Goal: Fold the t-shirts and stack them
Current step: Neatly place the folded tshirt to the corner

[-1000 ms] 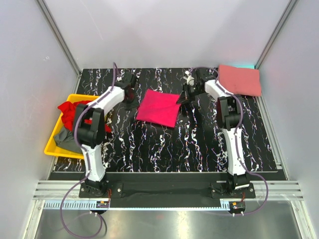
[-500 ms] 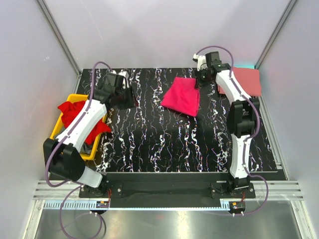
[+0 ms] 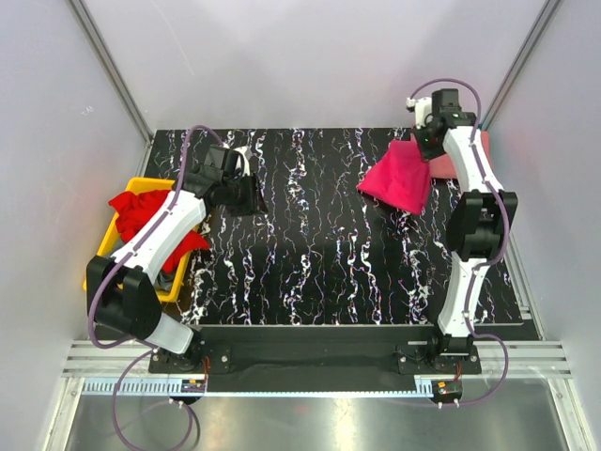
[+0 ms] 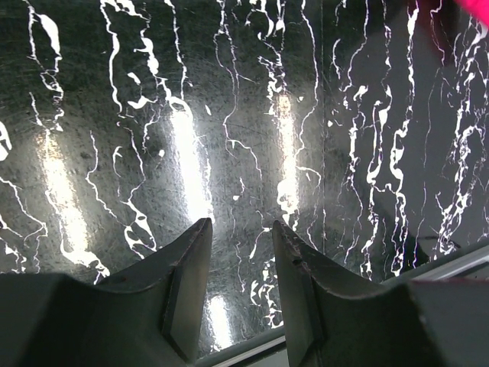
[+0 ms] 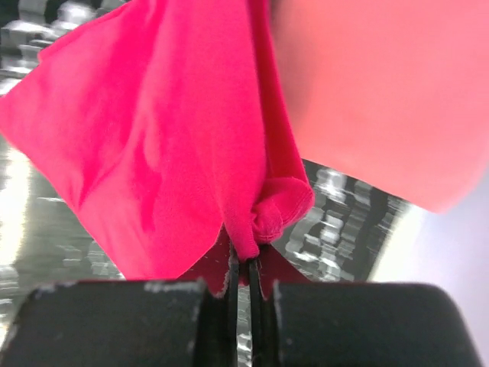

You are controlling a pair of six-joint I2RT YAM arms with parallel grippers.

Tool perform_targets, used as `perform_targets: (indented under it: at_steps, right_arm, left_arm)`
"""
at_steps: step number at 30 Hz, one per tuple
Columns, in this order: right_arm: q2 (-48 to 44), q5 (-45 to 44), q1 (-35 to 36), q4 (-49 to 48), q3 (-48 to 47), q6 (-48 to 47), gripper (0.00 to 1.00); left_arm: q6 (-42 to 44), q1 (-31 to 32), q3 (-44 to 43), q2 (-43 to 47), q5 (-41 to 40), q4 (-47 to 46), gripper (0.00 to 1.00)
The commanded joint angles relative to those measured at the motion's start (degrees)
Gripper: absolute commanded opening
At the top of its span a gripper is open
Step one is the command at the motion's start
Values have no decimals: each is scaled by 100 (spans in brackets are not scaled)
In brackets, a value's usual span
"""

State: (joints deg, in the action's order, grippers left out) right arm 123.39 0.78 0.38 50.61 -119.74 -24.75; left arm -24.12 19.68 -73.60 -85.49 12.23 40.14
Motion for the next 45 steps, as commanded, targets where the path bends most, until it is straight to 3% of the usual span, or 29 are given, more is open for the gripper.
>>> perform_targets:
  at_steps: [1, 7, 15, 18, 29, 45]
  right_arm:
    - [-579, -763, -275, -507, 30, -662, 0]
    - [-562, -526, -592, -428, -313, -1075, 0]
    - [-816, -649, -680, -1649, 460, -1586, 0]
    - [-948, -518, -767, -2141, 592, -1340, 0]
    - [-1028, 53, -908, -2292, 461, -839, 0]
    - [483, 1381, -1813, -1792, -1279, 831, 0]
  left_arm:
    - [83, 53, 4, 147, 245, -235, 43]
    - [92, 97, -14, 42, 280, -244, 43]
    - [109, 115, 12, 33, 254, -235, 43]
    - [109, 141, 13, -2, 262, -243, 43]
    - [118, 176, 39, 15, 403, -261, 42]
    - [135, 211, 30, -55, 342, -235, 41]
